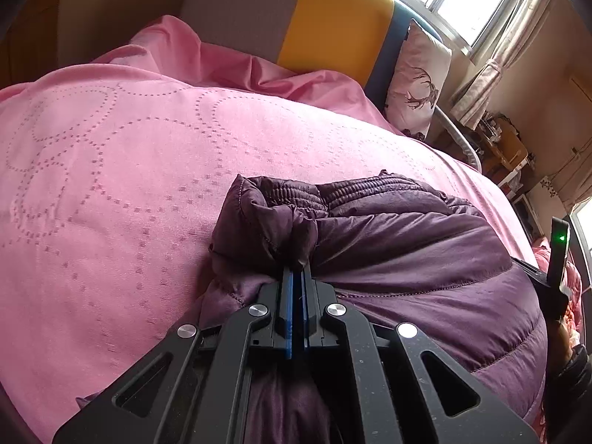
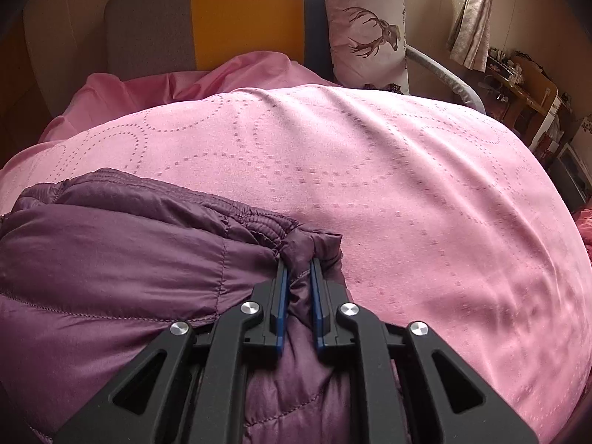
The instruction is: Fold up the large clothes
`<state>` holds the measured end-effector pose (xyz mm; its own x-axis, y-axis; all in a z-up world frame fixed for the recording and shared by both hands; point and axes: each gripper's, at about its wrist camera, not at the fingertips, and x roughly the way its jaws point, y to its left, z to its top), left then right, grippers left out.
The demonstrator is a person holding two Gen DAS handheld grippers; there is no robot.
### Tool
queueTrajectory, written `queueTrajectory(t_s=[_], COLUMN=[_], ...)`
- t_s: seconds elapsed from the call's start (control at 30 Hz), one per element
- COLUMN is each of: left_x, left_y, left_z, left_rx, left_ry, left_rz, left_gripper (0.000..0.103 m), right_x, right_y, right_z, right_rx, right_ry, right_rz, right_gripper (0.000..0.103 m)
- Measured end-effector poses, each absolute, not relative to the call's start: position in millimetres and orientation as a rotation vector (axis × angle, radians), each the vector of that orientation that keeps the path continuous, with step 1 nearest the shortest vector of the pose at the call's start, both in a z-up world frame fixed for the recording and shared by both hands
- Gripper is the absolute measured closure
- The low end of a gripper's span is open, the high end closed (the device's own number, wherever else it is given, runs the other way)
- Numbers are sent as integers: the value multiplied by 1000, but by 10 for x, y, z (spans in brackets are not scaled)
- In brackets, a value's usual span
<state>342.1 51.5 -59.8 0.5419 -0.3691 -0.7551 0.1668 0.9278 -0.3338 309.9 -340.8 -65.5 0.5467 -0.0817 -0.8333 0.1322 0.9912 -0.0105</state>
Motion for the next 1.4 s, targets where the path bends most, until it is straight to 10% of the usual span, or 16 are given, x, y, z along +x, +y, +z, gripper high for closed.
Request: queueTrajectory(t_s=[0.1,0.23,0.33,0.53,1.33,1.4], left_x=[3386,3275,3078,2430,2043,1894], left_y=[510,563,608,255,-276,-114], left_z=[-581,-358,-76,265,-393,-268], left_rx=[-217,-204,-182,-162,-143,-197], left_ry=[937,918,842,694,785,749], left_rz=[-296,-224,-171,-222,-306,-301], left_gripper=[98,96,96,56,56,41], right_x=[3079,2967,2769,2202,1849,1711], right_y=[-3424,-3524,-3514,-3022,-2424,-2563], right_z=[-629,-437,-168,290,-422,-288], right_rx=[65,94,85,51,35,86], right_ry=[985,972,902,768,853,833], right_rz=[-125,-140,-131,19,119,138], right_gripper=[89,55,49,37,27,24])
